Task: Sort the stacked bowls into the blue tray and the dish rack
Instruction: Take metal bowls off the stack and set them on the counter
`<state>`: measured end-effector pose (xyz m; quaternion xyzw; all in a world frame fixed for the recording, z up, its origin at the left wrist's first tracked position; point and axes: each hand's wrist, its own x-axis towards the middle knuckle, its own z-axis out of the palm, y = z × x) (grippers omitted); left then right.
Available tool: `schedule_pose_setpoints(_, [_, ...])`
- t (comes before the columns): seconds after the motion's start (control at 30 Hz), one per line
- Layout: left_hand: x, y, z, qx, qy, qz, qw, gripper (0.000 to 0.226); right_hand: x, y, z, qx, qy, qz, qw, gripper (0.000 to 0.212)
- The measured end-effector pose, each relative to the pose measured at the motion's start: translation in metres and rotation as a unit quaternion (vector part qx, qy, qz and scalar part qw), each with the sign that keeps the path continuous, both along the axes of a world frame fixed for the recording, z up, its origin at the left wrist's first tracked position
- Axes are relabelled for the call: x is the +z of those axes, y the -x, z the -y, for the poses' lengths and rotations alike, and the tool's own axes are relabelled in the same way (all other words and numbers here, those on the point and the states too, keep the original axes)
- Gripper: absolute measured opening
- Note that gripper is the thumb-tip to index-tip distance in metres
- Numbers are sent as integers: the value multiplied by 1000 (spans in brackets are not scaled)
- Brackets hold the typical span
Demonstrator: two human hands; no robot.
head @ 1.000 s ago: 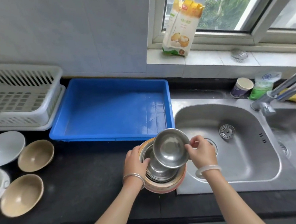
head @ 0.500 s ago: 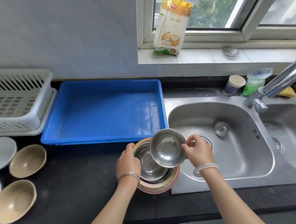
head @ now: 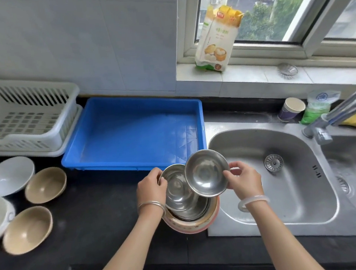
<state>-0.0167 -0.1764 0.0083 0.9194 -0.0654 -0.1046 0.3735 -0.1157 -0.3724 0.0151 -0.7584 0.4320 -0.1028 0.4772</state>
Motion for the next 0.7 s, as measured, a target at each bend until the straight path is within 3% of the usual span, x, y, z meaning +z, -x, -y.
schedule_pose_setpoints(0.27, [18,-16,-44,90,69,0,994,8,21,-30,-16,43,-44,47,997,16])
schedule_pose_setpoints(0.53, [4,-12,-138,218,67,-33,973,9,7,-91,-82,127,-56,14,990,7])
schedule_pose_setpoints(0.7, [-20,0,-195,310,59,-73,946,8,-18,-130,-141,195,-95,-26,976,16])
